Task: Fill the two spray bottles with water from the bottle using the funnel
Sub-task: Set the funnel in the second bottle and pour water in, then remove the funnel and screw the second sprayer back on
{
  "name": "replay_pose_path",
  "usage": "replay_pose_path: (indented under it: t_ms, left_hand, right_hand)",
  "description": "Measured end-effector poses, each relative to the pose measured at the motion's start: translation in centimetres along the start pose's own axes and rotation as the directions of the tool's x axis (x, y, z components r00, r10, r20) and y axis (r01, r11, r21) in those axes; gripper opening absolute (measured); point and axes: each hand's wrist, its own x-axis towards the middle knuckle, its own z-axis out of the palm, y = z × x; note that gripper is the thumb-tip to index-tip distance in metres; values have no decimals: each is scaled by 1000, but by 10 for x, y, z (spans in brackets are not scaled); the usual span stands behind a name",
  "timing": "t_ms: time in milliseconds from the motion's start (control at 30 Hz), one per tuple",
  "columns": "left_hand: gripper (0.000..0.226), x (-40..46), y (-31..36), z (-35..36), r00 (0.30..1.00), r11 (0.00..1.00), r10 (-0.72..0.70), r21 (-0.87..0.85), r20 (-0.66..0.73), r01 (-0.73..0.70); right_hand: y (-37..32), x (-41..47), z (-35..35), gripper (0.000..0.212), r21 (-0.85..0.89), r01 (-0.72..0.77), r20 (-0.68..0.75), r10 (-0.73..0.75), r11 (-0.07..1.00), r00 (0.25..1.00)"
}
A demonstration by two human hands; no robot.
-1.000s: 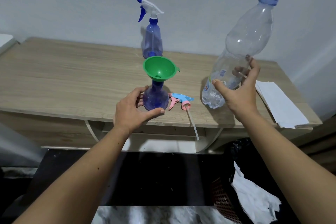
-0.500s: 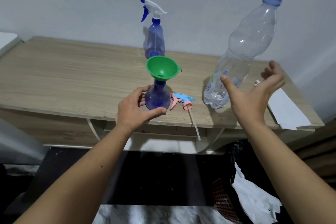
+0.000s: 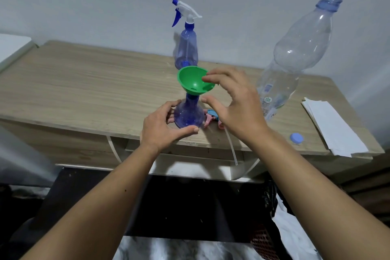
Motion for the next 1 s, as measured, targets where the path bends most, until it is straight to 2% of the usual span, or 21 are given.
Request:
replay_pose_path:
  t_ms: [167,367,533,667,1000]
  left_hand:
    - [102,1,1,0,1000,999,14,29,5,-14]
    - [96,1,1,-1,1000,999,-7,46,10,7]
    - [94,1,6,-1,1000,999,-19,39,12,18]
    - [96,1,4,-1,1000,999,-28,37,0,28]
    - [101,4,-1,0,1000,999,-25,39,8,25]
  right_hand:
    - [6,5,9,14,-48,16,34,-14,999,999]
    - [6,18,-5,11,-11,9,-79,-10,1000,997]
    - [18,29,-15,7,113,-154,-197,174,982,965]
    - [32,24,-3,6,140,-291,-242,318,946,917]
    - [71,-3,54,7,51,-592,-188,590,804,785]
